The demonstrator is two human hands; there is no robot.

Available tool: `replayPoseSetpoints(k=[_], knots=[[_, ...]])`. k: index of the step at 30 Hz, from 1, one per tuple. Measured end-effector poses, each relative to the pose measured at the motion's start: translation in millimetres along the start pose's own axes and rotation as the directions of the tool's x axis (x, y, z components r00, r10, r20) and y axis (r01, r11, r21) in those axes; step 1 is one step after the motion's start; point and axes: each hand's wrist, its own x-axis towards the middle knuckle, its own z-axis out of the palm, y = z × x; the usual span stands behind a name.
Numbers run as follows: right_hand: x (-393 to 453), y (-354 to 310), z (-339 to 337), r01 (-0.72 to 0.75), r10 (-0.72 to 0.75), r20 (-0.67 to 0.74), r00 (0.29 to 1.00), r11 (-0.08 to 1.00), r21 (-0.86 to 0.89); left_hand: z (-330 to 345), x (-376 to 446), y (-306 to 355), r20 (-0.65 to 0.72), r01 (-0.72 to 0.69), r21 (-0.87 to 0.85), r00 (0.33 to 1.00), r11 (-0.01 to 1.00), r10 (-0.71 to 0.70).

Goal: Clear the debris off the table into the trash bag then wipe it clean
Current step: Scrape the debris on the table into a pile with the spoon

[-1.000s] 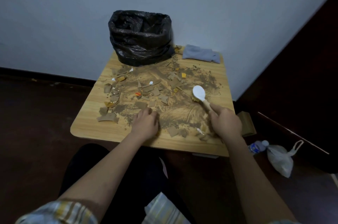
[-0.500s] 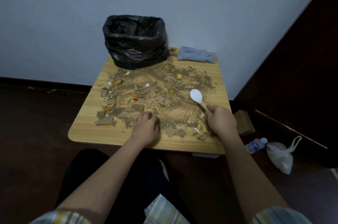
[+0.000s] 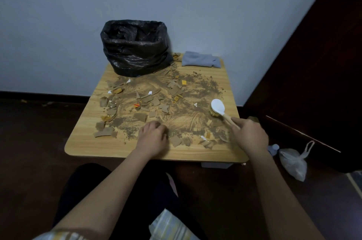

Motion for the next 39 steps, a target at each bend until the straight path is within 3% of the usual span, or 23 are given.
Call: replayPoseSetpoints(k=[13,19,23,32,39], knots=[[-15,17,-8,-0.002,0.016,0.085,0.996,0.987,-0.16,3,2,14,0.006,-0.032,-0.006,0.999,0.999,0.032],[-15,-6,11,0.087,-0.091,0.072,0.993,0.995,0.052,3,2,14,0.005,-0.03,-0.014,1.0,0.999,0.03],[-9,2,7,0.033,-0.033,-0.004,0.999,0.994,0.107,2,3,11,0.0,-0.026,-0.011,1.0,1.0,0.026],[0,27,-1,-0.12,0.12,-0.02,0.993,0.993,0.002,7,3,13,0.05,-0.037,-0.001,0.998,0.999,0.037],[19,8,5,-0.077,0.079,0.044,0.996,0.996,-0.048,6,3,14,0.056,-0.033,-0.004,0.998,0.999,0.033]])
